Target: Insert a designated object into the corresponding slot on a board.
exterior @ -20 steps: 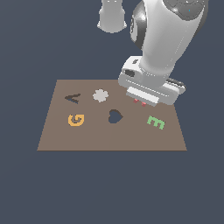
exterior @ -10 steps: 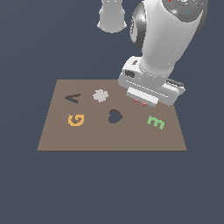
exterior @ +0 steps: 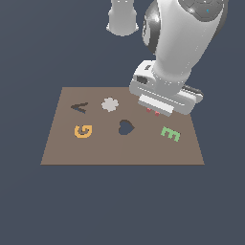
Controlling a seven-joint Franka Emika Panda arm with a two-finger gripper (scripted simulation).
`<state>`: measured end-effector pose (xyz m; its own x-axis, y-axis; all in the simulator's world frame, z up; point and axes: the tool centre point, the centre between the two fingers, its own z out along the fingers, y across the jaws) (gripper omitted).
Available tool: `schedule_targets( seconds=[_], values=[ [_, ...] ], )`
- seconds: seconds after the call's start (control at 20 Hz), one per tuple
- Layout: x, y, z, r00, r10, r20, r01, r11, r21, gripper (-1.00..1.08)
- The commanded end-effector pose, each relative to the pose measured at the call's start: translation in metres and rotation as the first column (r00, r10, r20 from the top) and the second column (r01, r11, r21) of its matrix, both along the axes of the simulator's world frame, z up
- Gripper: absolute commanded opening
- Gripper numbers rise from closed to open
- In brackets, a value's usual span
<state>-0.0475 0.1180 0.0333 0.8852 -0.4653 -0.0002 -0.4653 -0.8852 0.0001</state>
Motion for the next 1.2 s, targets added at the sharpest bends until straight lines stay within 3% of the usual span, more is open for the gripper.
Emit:
schedule_targets(
  seconds=[0.0,0.7,0.95,1.15],
  values=[
    [-0.001,-0.001,0.000,1.000,0.008,0.000,-0.008,1.000,0.000,-1.00],
    [-0.029,-0.020,0.001,0.978,0.207,0.000,-0.207,0.978,0.000,-1.00],
    [-0.044,-0.035,0.001,0.944,0.329,0.000,-0.329,0.944,0.000,-1.00],
    [-0.056,-0.051,0.002,0.898,0.440,0.000,-0.440,0.898,0.000,-1.00]
  ],
)
